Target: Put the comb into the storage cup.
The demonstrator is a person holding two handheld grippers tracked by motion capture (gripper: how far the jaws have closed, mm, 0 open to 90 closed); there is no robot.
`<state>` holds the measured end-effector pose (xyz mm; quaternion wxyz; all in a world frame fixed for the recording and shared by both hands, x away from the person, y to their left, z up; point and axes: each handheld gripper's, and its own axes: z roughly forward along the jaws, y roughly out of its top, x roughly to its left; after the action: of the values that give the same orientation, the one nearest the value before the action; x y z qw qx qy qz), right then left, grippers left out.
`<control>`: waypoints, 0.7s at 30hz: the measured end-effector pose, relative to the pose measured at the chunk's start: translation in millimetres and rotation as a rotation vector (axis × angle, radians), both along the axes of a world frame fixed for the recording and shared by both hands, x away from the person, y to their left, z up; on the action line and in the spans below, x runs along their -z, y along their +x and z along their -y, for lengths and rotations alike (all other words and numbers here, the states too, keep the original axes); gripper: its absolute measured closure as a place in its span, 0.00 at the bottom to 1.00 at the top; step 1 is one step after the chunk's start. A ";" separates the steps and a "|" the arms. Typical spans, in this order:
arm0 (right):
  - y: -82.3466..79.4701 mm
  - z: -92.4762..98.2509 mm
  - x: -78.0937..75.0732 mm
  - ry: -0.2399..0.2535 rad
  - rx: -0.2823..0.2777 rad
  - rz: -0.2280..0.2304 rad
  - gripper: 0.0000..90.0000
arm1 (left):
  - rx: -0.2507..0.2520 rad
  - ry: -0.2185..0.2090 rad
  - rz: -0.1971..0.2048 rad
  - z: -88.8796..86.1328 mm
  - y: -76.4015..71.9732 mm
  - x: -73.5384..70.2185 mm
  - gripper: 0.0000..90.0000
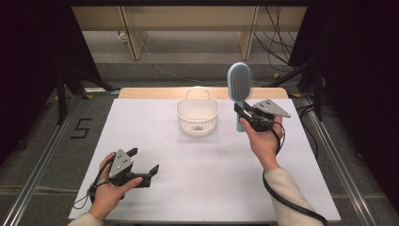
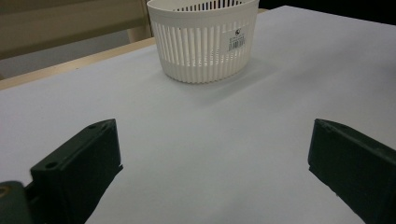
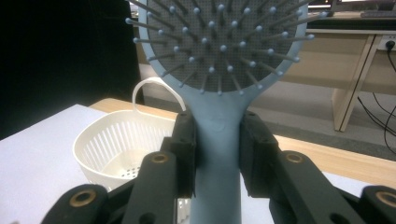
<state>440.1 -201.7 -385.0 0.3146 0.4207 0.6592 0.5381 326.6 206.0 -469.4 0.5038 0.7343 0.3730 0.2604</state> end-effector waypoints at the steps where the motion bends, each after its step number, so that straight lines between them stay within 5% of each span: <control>1: 0.2 -0.2 0.1 0.001 0.000 -0.001 0.78 | -0.001 -0.001 -0.001 0.0 0.0 0.1 0.02; 21: 3.2 1.3 -1.3 0.008 0.005 0.001 0.78 | -0.002 -0.002 -0.002 0.1 0.1 0.1 0.02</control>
<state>443.3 -203.0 -383.7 0.3144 0.4232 0.6560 0.5400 326.7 205.9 -469.5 0.5041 0.7337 0.3743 0.2599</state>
